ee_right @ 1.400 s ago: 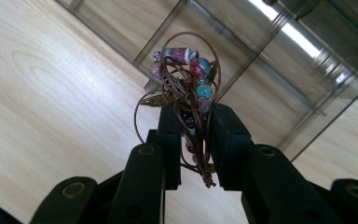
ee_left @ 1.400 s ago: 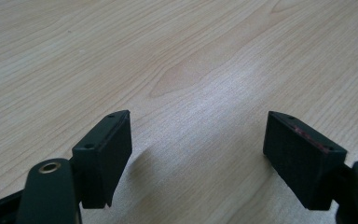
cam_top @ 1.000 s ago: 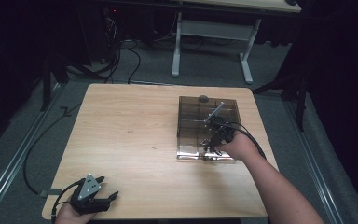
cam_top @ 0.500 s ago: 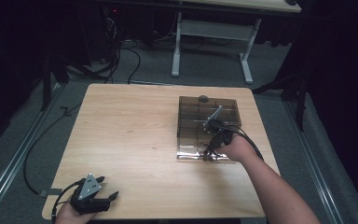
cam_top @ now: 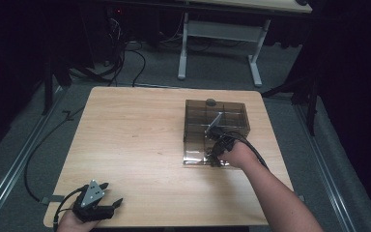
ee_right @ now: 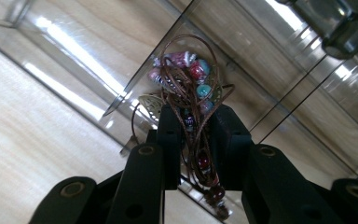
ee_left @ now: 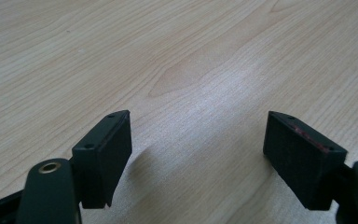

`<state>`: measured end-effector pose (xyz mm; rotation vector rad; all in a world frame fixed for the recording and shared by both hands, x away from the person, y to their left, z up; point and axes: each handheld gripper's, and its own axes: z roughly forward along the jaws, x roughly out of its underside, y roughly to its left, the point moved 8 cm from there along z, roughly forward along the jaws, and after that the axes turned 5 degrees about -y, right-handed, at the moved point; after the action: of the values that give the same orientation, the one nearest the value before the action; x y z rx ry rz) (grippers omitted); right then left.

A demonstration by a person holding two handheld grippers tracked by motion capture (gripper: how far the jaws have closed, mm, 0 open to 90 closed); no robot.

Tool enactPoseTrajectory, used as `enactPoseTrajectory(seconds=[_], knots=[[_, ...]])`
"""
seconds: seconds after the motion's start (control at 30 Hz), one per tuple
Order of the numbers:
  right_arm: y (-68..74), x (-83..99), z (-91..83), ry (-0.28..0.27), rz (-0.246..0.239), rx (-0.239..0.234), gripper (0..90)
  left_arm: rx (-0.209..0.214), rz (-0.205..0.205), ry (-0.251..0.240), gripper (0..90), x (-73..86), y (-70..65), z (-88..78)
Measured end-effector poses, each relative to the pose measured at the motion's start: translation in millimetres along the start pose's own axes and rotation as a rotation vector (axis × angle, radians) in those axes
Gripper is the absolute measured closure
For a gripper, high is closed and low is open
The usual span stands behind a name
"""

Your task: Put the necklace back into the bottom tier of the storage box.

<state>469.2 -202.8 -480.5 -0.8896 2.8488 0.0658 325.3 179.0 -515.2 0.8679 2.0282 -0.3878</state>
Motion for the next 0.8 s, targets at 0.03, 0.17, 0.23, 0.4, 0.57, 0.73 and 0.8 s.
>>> enactPoseTrajectory(seconds=[0.03,0.17,0.23,0.4,0.57,0.73,0.8], knots=[[-0.4,-0.1,1.2,0.001,0.007,0.002,74.9,0.000,0.000,0.000,23.9,0.0,0.0,0.0],[-4.9,-1.5,4.2,-0.008,-0.025,0.000,74.6,0.001,0.000,0.000,23.9,0.0,0.0,0.1],[-1.3,-1.0,1.5,-0.006,0.024,-0.005,69.2,0.002,-0.001,0.003,23.9,0.1,0.0,-0.1],[1.3,-3.7,-17.0,-0.071,0.012,-0.034,62.3,0.000,0.001,0.001,23.9,0.1,0.0,0.1],[-7.3,11.3,-31.6,-0.069,0.035,-0.022,62.8,-0.003,0.007,0.005,23.9,0.3,0.0,0.1],[-16.2,27.8,-32.9,-0.070,0.092,-0.052,67.2,-0.003,0.006,0.007,24.0,0.3,-0.1,0.3],[-17.3,30.9,-28.8,-0.055,0.087,-0.055,68.9,-0.003,0.007,0.006,24.0,0.3,-0.1,0.2]])
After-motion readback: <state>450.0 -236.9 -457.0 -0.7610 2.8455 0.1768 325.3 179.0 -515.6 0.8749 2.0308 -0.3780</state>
